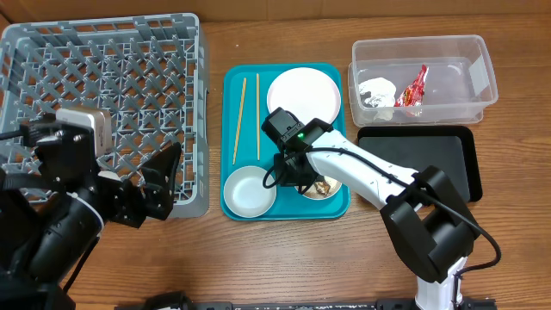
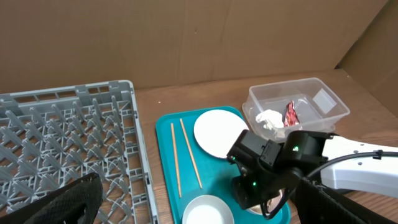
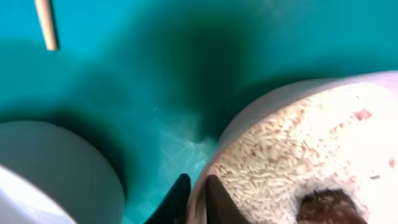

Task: Sort waste into correct bins and load items into the dishwasher
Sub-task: 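Grasp the rim of the white rice bowl with the right gripper, then carry the rice bowl over the black tray and tip out the rice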

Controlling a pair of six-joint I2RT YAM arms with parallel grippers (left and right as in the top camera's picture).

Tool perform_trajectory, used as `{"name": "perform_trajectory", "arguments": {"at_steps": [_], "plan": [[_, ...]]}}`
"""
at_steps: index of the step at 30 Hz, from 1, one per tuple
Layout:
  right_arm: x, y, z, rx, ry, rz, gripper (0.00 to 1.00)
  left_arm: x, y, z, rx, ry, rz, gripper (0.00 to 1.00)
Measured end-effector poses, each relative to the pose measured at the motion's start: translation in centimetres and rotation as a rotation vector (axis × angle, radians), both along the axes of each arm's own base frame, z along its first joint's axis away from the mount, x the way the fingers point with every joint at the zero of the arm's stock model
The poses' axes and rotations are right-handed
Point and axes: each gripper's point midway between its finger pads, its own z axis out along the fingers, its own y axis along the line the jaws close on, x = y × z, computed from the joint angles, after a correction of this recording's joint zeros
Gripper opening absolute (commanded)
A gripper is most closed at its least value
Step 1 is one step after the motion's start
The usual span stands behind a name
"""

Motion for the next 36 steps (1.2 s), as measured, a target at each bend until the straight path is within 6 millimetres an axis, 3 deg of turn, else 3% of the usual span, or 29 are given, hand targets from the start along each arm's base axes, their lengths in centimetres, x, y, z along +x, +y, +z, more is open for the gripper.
{"name": "perform_trajectory", "arguments": {"at_steps": [12,16,19,22,25,36], "plan": [[0.0,-1.5,1.3,-0.069,-0.014,-0.027,0.04,0.0,0.0,-0.2,-0.001,0.009,0.000,1.00],[0.5,-1.4,3.8,-0.032,-0.071,-0.037,0.04,-0.1,0.0,-0.4,-0.004,0.020,0.000,1.00],[0.4,-1.6,7.0,0.014,-0.123,-0.043,0.04,-0.4,-0.1,-0.8,-0.007,0.042,0.001,1.00],[-0.1,-3.0,10.0,0.040,-0.150,-0.062,0.04,-0.5,-0.1,-1.0,-0.010,0.052,0.000,1.00],[-0.3,-4.5,11.7,0.062,-0.146,-0.079,0.04,-0.6,-0.1,-1.2,-0.011,0.060,0.001,1.00],[3.5,-10.4,13.4,0.375,-0.043,-0.106,0.04,-0.6,0.1,-1.3,-0.004,0.065,0.014,1.00]]}}
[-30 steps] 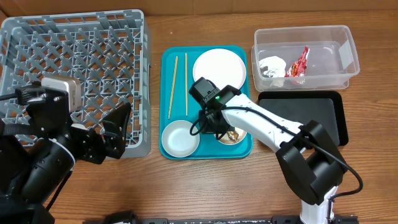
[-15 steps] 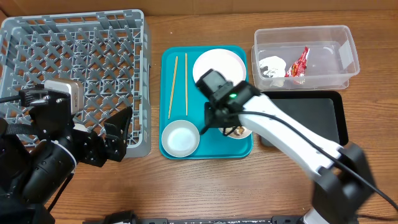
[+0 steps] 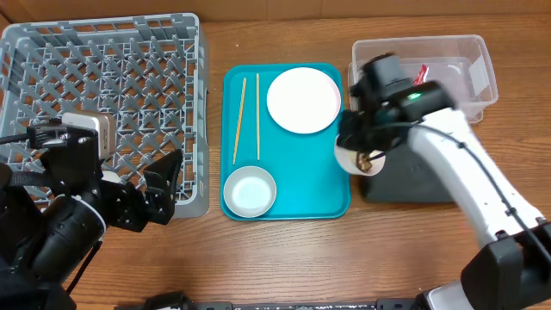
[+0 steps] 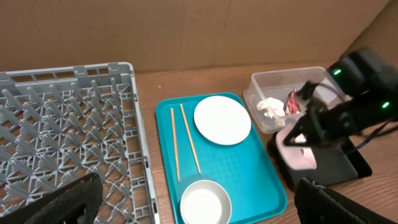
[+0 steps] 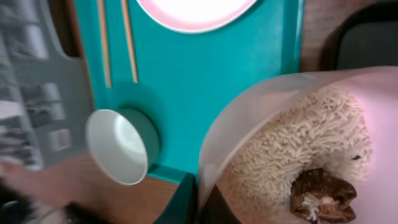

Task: Sort waste into correct bins and load items into the dishwasher
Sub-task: 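Carry the rice bowl over the black tray and tip out the rice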

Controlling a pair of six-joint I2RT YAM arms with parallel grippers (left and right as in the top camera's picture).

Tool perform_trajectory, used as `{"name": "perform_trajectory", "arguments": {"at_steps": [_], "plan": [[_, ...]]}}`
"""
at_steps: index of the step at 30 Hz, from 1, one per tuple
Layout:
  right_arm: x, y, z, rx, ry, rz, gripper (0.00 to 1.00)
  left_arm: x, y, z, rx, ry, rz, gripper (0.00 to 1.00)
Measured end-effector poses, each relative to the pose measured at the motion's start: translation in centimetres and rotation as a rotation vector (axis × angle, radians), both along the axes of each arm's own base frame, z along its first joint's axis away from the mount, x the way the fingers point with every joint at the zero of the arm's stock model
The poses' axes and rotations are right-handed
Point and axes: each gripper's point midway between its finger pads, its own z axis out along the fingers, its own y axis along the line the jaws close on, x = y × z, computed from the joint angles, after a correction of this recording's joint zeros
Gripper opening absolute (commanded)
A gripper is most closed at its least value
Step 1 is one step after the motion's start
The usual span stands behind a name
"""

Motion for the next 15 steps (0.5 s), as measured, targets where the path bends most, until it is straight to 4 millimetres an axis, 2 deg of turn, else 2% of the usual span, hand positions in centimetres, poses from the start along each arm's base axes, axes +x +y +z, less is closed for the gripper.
{"name": "perform_trajectory", "arguments": {"at_steps": [4,12,15], "plan": [[0.7,-2.6,0.3,0.141,0.013,-0.023,0.04,0.0,0.0,0.0,0.000,0.000,0.000,1.00],[-0.8,-6.5,-2.3,0.413,0.044,-0.074,0.04,0.0,0.1,0.0,0.002,0.000,0.003,1.00],[-1.0,-7.5,-1.6,0.553,-0.010,-0.075,0.04,0.0,0.1,0.0,0.002,0.000,0.003,1.00]]}}
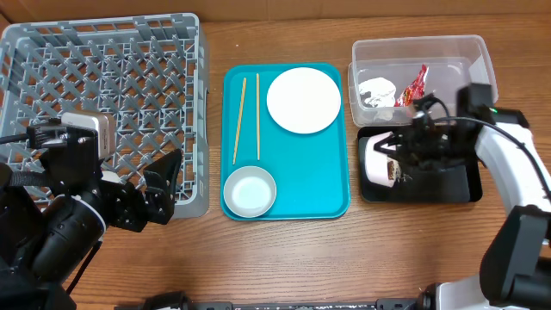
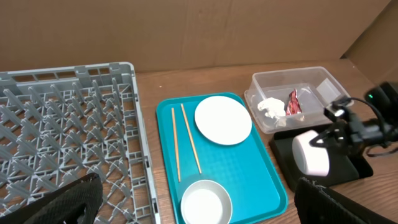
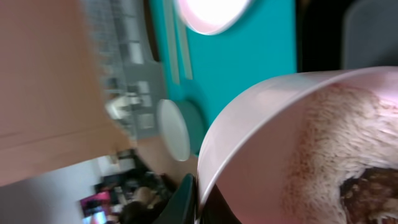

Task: Sort waste into correct bins and load items into the dishwasher
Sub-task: 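Carry the rice bowl over the black tray and tip out the rice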

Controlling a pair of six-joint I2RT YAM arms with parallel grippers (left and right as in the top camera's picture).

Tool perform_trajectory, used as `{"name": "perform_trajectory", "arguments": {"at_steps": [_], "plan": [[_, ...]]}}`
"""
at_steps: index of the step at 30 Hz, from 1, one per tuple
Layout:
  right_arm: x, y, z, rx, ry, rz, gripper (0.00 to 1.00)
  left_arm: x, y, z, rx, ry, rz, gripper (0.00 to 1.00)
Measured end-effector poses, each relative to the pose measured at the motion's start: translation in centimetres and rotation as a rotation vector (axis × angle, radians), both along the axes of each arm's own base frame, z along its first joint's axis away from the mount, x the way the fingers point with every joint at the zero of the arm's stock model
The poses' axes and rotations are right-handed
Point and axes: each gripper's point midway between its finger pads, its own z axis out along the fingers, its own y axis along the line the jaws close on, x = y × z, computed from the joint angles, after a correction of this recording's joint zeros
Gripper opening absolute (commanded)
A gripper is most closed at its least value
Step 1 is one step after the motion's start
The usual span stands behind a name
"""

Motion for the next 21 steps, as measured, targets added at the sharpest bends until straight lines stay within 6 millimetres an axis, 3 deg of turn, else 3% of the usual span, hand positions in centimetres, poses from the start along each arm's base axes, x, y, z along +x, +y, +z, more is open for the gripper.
{"name": "perform_trajectory", "arguments": {"at_steps": [9,21], "plan": [[1.0,-4.4,3.2,0.201,-0.180,-0.116,0.04,0.0,0.0,0.0,0.000,0.000,0.000,1.00],[1.2,-4.6,3.3,0.191,-0.228,-0.106,0.04,0.0,0.0,0.0,0.000,0.000,0.000,1.00]]}}
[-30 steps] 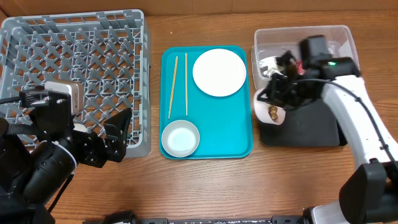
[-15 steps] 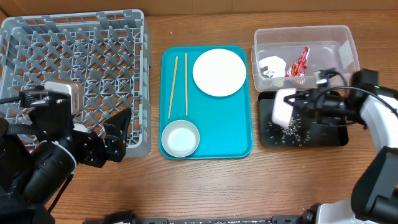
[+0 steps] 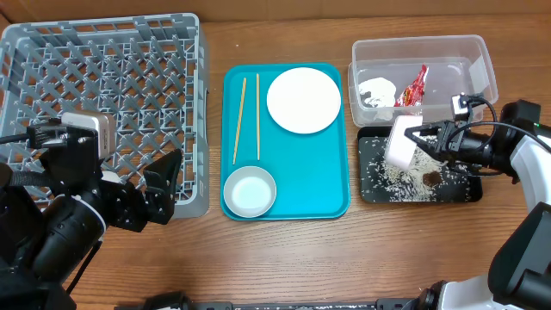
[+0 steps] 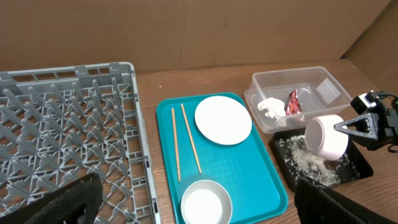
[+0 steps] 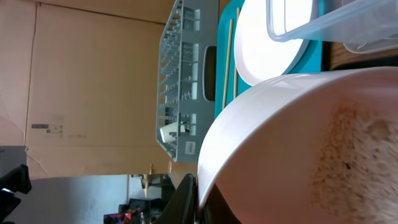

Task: Sort waste into correct bins and load items into the dishwasher
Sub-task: 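Carry the rice bowl over the black tray and tip out the rice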

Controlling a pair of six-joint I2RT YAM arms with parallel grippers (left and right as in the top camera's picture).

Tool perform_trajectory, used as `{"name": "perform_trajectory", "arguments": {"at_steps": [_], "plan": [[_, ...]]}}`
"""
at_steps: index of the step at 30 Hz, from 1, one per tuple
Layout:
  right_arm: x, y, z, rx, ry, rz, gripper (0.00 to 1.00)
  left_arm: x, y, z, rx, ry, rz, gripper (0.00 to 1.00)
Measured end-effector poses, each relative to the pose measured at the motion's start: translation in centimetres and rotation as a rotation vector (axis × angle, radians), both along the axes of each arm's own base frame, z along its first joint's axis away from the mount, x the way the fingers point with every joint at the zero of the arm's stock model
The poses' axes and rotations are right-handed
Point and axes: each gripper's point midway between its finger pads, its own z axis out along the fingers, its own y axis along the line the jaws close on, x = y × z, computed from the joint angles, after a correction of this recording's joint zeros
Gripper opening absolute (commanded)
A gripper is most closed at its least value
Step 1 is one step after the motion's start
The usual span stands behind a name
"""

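My right gripper is shut on the rim of a white bowl, held tipped on its side above the black tray. Rice and a brown lump lie scattered on that tray. In the right wrist view the bowl fills the frame, with rice grains still clinging inside. A white plate, a small white bowl and a pair of chopsticks rest on the teal tray. My left gripper stands open by the grey dish rack.
A clear plastic bin behind the black tray holds a red wrapper and a crumpled tissue. The dish rack takes up the left of the table. Cardboard walls close off the back.
The bowl in my right gripper is tipped further over and sits slightly further right. Its rice and brown lump now lie on the black tray. The left arm has not moved.
My right gripper was shut on the rim of the rice bowl standing on the teal tray. Then it held the bowl lifted at that tray's right edge. Then the bowl was tilted over the black tray, and now the food lies on it.
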Motion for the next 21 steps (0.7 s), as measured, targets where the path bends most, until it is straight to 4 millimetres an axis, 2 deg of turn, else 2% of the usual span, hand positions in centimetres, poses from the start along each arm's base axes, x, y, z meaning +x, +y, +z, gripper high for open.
{"name": "perform_trajectory", "arguments": {"at_steps": [4,6,13,21], "plan": [[-0.6,0.5,0.9,0.075,0.030,0.001,0.04,0.0,0.0,0.0,0.000,0.000,0.000,1.00],[-0.2,0.4,1.1,0.071,-0.008,0.003,0.04,0.0,0.0,0.0,0.000,0.000,0.000,1.00],[0.5,-0.1,-0.1,0.051,0.065,-0.026,0.04,0.0,0.0,0.0,0.000,0.000,0.001,1.00],[-0.1,0.1,-0.6,0.075,0.152,-0.034,0.04,0.0,0.0,0.0,0.001,0.001,0.003,1.00]]}}
